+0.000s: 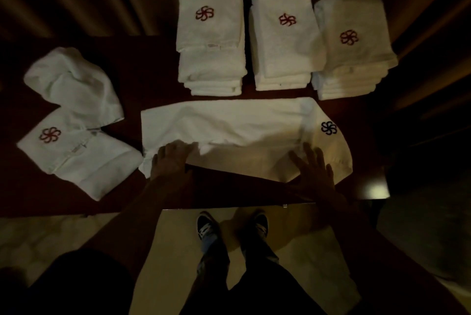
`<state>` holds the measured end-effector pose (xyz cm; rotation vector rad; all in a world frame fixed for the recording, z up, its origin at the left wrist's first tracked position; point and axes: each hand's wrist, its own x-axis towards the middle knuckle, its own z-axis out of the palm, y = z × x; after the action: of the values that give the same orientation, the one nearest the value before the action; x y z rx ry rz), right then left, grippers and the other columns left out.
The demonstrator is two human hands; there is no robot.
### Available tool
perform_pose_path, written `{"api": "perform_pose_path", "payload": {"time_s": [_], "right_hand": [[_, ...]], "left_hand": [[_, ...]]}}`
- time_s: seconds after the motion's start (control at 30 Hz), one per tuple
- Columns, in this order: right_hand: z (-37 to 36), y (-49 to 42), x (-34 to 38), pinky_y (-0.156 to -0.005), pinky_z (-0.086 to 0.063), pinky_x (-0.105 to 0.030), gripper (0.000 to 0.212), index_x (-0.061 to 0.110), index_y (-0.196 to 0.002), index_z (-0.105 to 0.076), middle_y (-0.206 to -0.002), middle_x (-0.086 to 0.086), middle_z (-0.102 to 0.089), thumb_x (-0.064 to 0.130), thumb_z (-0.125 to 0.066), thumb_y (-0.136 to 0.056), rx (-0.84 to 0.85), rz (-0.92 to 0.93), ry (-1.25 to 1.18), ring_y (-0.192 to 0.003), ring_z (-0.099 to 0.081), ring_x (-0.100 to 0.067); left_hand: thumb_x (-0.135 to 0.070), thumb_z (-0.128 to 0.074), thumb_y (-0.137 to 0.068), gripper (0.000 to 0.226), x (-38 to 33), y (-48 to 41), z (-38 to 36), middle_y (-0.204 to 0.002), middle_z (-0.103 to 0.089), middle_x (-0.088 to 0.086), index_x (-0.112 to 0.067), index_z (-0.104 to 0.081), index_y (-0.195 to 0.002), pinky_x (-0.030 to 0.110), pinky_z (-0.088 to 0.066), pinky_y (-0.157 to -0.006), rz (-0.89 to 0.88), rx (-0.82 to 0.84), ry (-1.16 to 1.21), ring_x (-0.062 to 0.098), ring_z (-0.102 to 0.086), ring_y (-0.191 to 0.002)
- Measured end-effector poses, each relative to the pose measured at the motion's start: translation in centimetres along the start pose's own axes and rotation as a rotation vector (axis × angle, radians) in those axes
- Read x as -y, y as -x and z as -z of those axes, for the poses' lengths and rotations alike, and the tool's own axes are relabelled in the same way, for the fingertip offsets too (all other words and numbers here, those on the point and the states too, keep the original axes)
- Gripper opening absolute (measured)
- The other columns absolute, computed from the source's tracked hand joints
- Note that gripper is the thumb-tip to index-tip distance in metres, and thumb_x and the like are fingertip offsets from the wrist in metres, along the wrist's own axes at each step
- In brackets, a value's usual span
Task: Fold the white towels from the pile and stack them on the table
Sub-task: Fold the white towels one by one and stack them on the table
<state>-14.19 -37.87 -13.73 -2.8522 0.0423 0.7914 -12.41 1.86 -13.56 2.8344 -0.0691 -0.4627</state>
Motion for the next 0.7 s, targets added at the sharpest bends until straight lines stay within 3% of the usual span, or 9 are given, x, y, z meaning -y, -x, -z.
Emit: {"api": "perform_pose_path", "payload": {"time_s": [0.07, 0.13, 0.2, 0.23, 0.37, 0.53, 0.6, 0.7], "right_hand": [[-0.1, 0.5, -0.5, -0.115, -0.016, -0.066, 0.095, 0.052, -0.153, -0.013, -0.166, 0.004, 0.018, 0.063, -0.070, -0.078, -0.022, -0.006, -0.008, -0.152, 0.012, -0.031], [-0.2, 1.1, -0.5, -0.110, -0.030, -0.067, 0.075, 0.047, -0.146, -0.042, -0.167, -0.005, -0.004, 0.041, -0.077, -0.080, -0.183, -0.024, -0.033, -0.151, -0.008, -0.038], [-0.7, 1.4, -0.2, -0.098, -0.043, -0.066, 0.052, 0.034, -0.124, -0.067, -0.159, -0.014, -0.029, 0.020, -0.079, -0.075, -0.362, -0.032, -0.068, -0.141, -0.030, -0.043], [-1.0, 1.6, -0.1, -0.094, -0.046, -0.065, 0.043, 0.030, -0.114, -0.072, -0.154, -0.015, -0.035, 0.015, -0.078, -0.074, -0.401, -0.048, -0.065, -0.137, -0.035, -0.043], [-1.5, 1.9, 0.7, -0.093, -0.048, -0.060, 0.027, 0.025, -0.106, -0.072, -0.142, -0.012, -0.039, 0.016, -0.074, -0.080, -0.359, -0.128, -0.012, -0.131, -0.036, -0.039], [-1.8, 2.2, 0.6, -0.089, -0.046, -0.052, 0.050, 0.015, -0.131, -0.056, -0.139, -0.011, -0.048, 0.022, -0.070, -0.084, -0.317, -0.129, -0.158, -0.125, -0.043, -0.037], [-1.9, 2.2, 0.1, -0.089, -0.047, -0.053, 0.063, 0.014, -0.139, -0.048, -0.138, -0.010, -0.050, 0.030, -0.073, -0.084, -0.323, -0.182, -0.241, -0.126, -0.044, -0.037], [-2.1, 2.2, -0.8, -0.092, -0.048, -0.056, 0.066, 0.016, -0.141, -0.046, -0.138, -0.010, -0.051, 0.033, -0.074, -0.084, -0.289, -0.214, -0.290, -0.128, -0.044, -0.036]], "left_hand": [[-0.038, -0.068, -0.080, 0.074, -0.1, -0.1, -0.3, -0.147, -0.036, 0.004, -0.049, -0.033, -0.145, 0.059, -0.034, -0.105, 0.024, 0.026, -0.054, 0.039, -0.038, -0.130], [-0.040, -0.064, -0.086, 0.059, -0.3, -0.2, -0.7, -0.150, -0.030, 0.005, -0.050, -0.039, -0.139, 0.061, -0.028, -0.109, 0.050, 0.054, -0.088, 0.040, -0.031, -0.133], [-0.040, -0.061, -0.090, 0.041, -0.7, 0.0, -0.9, -0.151, -0.027, 0.007, -0.048, -0.051, -0.129, 0.062, -0.023, -0.113, 0.098, 0.064, -0.083, 0.040, -0.024, -0.138], [-0.039, -0.060, -0.091, 0.037, -1.0, 0.1, -1.0, -0.151, -0.026, 0.008, -0.047, -0.053, -0.126, 0.062, -0.020, -0.115, 0.119, 0.065, -0.077, 0.041, -0.021, -0.140], [-0.035, -0.065, -0.086, 0.041, -1.6, 0.4, -1.2, -0.149, -0.025, 0.009, -0.041, -0.051, -0.123, 0.065, -0.018, -0.115, 0.137, 0.083, -0.126, 0.041, -0.018, -0.142], [-0.034, -0.062, -0.089, 0.032, -2.0, 0.7, -1.1, -0.149, -0.027, 0.009, -0.032, -0.054, -0.120, 0.064, -0.016, -0.115, 0.124, 0.038, -0.108, 0.037, -0.017, -0.143], [-0.027, -0.065, -0.088, 0.025, -1.9, 0.9, -0.9, -0.139, -0.040, 0.012, -0.022, -0.062, -0.112, 0.060, -0.031, -0.107, 0.048, -0.062, -0.083, 0.036, -0.033, -0.134], [-0.018, -0.071, -0.081, 0.026, -1.4, 1.1, -1.4, -0.118, -0.053, 0.010, -0.015, -0.067, -0.107, 0.051, -0.047, -0.087, -0.070, -0.032, 0.005, 0.036, -0.049, -0.118]]}}
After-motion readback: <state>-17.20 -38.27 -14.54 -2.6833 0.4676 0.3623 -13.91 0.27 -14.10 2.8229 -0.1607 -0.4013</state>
